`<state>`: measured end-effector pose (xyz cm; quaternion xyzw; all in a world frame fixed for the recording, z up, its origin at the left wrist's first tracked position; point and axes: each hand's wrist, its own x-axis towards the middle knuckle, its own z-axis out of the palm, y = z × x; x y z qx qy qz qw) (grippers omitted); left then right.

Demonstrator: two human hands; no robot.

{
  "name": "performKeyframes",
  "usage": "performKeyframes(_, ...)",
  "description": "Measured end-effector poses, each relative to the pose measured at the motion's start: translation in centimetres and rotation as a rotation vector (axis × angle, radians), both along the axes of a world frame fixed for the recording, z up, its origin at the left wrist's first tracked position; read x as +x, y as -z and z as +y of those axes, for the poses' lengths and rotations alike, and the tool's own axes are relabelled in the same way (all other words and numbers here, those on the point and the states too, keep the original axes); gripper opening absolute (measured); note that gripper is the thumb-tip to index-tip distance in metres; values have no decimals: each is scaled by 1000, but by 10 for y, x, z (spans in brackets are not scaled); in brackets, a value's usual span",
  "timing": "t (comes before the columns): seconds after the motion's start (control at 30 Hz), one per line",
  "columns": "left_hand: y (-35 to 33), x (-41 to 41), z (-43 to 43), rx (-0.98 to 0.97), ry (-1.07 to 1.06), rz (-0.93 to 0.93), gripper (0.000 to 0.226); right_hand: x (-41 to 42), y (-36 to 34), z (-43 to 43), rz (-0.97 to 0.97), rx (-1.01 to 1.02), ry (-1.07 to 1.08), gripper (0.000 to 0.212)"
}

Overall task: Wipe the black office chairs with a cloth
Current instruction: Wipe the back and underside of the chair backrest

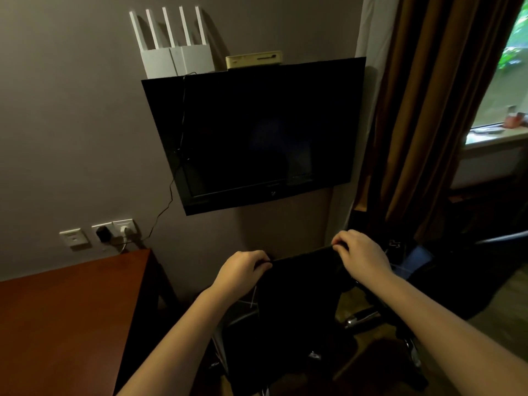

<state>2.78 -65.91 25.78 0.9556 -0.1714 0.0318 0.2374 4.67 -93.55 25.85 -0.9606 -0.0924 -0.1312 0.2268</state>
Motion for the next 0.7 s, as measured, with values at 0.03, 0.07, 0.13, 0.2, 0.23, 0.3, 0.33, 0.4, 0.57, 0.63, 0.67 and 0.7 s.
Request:
performKeyframes(0.03, 3, 9, 1, -4, -1, 18, 18, 11, 1, 3, 13, 5, -1, 10)
performKeyframes(0.07, 5, 18, 3, -3, -7, 22, 18, 22, 3, 6, 25, 9, -1, 10)
performKeyframes(0.13, 11, 35, 6, 5, -31, 17, 18, 45, 5, 14, 44, 10, 6, 10)
performKeyframes(0.2, 17, 48, 11, 21, -40, 30, 18, 65, 10, 22, 57, 7, 9, 11)
performKeyframes(0.23, 21, 54, 13, 32, -36, 39, 19, 74, 14, 26, 68, 5, 7, 11)
performKeyframes(0.3, 28, 60, 18, 58, -29, 21, 18, 84, 22, 32, 83, -8, 1, 12)
performKeyframes(0.33, 32, 63, 20, 64, -37, 3, 18, 89, 28, 35, 88, -12, -3, 12)
performKeyframes(0.4, 39, 69, 23, 59, -62, -31, 17, 95, 38, 39, 105, -11, -17, 13)
performKeyframes(0.57, 51, 74, 10, 45, -34, 61, 20, 92, 59, 46, 232, -101, -136, 11)
performKeyframes(0.63, 59, 69, -4, 55, 8, 143, 22, 88, 70, 46, 324, -127, -194, 13)
performKeyframes(0.67, 64, 65, -11, 61, 31, 185, 24, 86, 77, 46, 383, -141, -223, 15)
performKeyframes(0.7, 71, 60, -18, 67, 54, 241, 29, 83, 85, 44, 436, -156, -250, 19)
